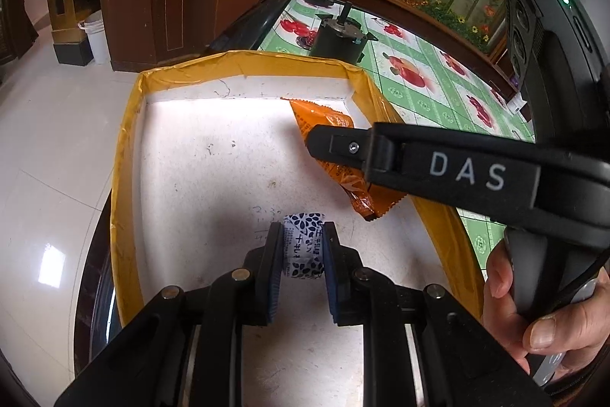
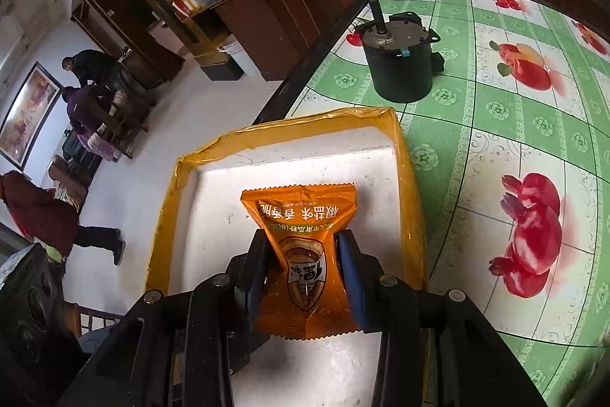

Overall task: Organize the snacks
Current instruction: 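Carry both items into the yellow-rimmed tray and open both tools, then grasp the small white milk-candy packet with the left tool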

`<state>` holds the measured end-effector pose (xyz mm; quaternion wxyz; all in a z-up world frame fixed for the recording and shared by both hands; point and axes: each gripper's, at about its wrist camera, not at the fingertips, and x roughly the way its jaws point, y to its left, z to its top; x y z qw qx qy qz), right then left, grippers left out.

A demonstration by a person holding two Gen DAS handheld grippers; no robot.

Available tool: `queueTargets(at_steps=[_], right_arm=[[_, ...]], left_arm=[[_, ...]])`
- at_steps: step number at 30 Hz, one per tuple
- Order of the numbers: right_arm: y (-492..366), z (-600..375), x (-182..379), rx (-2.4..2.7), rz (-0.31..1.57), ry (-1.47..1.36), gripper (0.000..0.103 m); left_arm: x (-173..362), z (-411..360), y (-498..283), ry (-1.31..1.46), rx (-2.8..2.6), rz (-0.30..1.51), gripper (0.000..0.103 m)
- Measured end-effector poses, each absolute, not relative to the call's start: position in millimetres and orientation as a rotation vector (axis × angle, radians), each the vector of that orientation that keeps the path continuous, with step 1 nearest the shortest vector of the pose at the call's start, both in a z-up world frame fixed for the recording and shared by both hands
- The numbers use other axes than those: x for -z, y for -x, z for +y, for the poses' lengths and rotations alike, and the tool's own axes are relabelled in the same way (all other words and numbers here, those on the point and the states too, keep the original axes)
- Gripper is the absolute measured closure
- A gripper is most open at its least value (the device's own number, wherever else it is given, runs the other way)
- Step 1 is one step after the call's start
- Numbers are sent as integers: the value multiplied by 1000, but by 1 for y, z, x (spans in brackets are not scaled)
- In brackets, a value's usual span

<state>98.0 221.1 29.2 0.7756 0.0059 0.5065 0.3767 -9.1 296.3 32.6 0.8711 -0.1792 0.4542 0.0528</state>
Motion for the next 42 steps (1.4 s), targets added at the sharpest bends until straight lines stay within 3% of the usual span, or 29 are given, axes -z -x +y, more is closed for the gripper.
queueTargets(at_steps=[4,8,9,18,26,42], right_arm=[[-96,224,-28,-807,1092,10,60],[-95,227,-29,-807,1092,32,57],[-94,225,-30,-808,1089,31,56],[-77,172,-50,-850,1045,-35,53],[-40,43,-65,-870,955,-183,53],[9,-142,-36,-728,894,-360,53]], left_arm=[[-32,296,9,374,-112,951,83],[-33,298,10,383,-121,938,58],[-34,299,11,386,-124,932,57],[-59,289,37,407,-99,849,57],[-88,236,86,393,33,726,49],[-60,89,38,240,214,869,50]])
